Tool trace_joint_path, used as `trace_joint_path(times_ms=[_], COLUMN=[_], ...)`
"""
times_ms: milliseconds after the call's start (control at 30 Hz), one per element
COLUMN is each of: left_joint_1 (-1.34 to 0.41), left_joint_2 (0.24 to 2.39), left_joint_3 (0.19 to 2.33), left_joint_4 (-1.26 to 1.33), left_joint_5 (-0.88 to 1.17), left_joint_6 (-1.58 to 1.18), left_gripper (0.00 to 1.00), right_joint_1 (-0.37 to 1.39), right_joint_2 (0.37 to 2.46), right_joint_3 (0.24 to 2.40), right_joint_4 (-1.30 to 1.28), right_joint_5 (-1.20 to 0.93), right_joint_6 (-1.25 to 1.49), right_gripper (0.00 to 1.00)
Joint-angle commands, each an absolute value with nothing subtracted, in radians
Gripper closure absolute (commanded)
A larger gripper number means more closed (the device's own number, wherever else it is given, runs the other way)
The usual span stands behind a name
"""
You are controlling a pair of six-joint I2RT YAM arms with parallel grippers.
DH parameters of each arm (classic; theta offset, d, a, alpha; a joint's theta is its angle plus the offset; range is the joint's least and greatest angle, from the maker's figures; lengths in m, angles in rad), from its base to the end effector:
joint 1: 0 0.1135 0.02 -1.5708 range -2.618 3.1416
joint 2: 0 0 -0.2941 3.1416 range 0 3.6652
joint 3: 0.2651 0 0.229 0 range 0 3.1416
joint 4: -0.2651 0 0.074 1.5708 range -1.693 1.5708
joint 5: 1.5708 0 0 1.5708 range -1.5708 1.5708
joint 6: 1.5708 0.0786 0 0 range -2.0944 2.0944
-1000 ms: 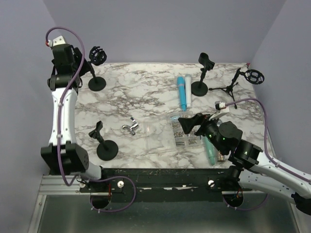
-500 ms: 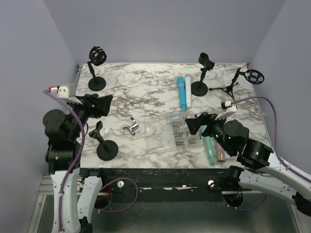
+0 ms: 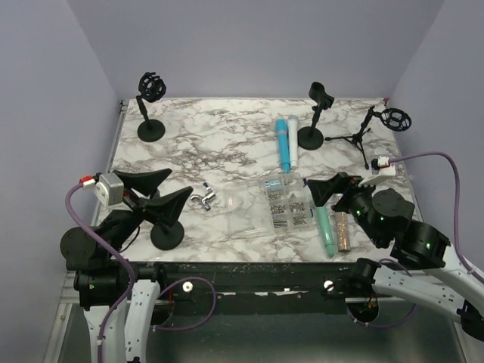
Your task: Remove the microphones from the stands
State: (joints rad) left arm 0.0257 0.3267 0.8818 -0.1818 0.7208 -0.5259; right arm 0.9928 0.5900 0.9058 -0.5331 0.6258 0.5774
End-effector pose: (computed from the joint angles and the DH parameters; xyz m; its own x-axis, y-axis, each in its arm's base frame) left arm 0.0229 -0.0513 0.4239 0.0166 -0.3768 -0.9261 0.6976 0.6679 -0.2592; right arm 0.0940 0.0599 0.3731 -0.2987 0.3519 -0.8871 -0.2426 0.8710 0.4272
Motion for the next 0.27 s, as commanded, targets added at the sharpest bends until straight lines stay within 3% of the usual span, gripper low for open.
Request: trace_joint_path(times_ms=[0, 133, 233], left_joint_1=[0.013, -0.053, -0.202], left_joint_2=[0.319, 0.348, 0.414], left_joint_3=[0.882, 0.893, 0.997], left_joint_4=[-0.074, -0.030, -0.178], left_joint_5=[0.851, 0.875, 0.850], left_joint_6=[-0.551, -0.533, -0.382], left_gripper=[0.25, 0.22, 0.22], right_joint_1=[0.991, 0.991, 0.990], right_joint_2=[0.565, 0.523, 0.513], right_joint_3=[0.933, 0.923, 0.953], right_joint_4=[-0.589, -0.581, -0.620], right_joint_5=[0.693, 0.724, 0.745], right_joint_6=[0.593, 0.593, 0.605], right_gripper=[0.00, 0.00, 0.00])
